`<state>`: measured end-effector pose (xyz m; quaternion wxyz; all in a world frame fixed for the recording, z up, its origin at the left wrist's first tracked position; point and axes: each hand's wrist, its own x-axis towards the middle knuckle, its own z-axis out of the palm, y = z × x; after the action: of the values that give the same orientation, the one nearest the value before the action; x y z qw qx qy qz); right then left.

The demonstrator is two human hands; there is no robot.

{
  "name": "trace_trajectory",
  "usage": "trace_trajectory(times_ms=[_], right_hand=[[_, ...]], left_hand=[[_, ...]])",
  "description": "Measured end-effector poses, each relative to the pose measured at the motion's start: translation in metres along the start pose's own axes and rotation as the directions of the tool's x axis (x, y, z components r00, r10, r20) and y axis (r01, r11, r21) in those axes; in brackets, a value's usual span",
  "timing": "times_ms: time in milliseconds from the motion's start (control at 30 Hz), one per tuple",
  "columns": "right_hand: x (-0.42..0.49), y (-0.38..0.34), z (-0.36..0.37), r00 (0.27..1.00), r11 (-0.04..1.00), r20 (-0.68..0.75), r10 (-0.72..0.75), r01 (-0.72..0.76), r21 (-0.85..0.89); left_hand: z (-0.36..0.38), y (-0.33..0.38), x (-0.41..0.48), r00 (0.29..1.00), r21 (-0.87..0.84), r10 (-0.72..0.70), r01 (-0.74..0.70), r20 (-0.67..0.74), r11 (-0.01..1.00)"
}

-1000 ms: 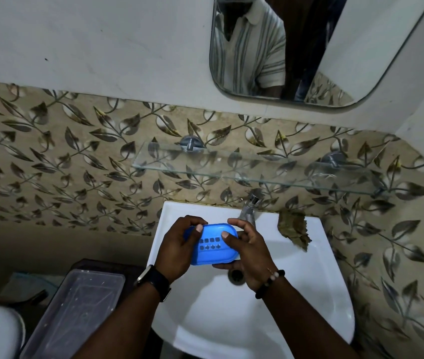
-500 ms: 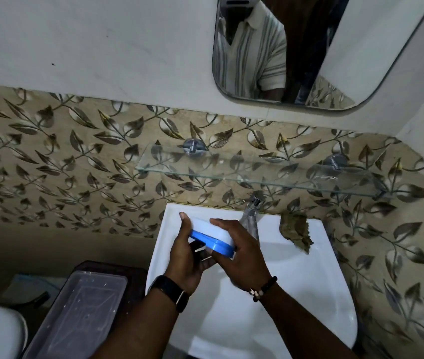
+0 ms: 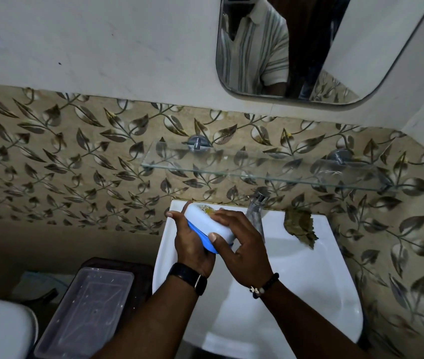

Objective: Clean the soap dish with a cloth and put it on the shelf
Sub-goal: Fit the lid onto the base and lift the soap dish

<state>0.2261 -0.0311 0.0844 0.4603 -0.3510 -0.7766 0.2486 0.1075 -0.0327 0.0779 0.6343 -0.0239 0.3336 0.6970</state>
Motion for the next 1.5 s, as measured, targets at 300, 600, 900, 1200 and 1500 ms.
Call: trace_trajectory(times_ms=[300,600,900,1200,1500], right_hand=[[-0.005,-0.005,0.003,0.994,1.0,-0.108,-0.013,0.011,-0.017],[0.0,-0.002,0.001,0.991,0.998,-0.119,-0.059,0.059,-0.004],[-0.002,0.012,-0.005,0.982,0.981,0.021,-0.189,0.189,-0.052],[0.008,0.015,-0.022,0.941,0.936,0.207,-0.267,0.305,-0.177],[0.015,0.022,-0.038,0.908,0.857,0.16,-0.388,0.419,-0.299]], left_hand=[[0.007,0.0,-0.001,0.99,0.111,0.132,-0.125,-0.054,0.986],[0.01,0.003,0.002,0.989,0.118,0.137,-0.13,-0.054,0.984],[0.014,0.013,0.004,0.999,0.019,-0.034,0.034,0.02,0.999],[0.025,0.022,-0.001,0.99,0.042,-0.141,0.139,0.032,0.989],[0.029,0.029,-0.001,0.999,0.232,-0.019,0.01,0.034,0.973]])
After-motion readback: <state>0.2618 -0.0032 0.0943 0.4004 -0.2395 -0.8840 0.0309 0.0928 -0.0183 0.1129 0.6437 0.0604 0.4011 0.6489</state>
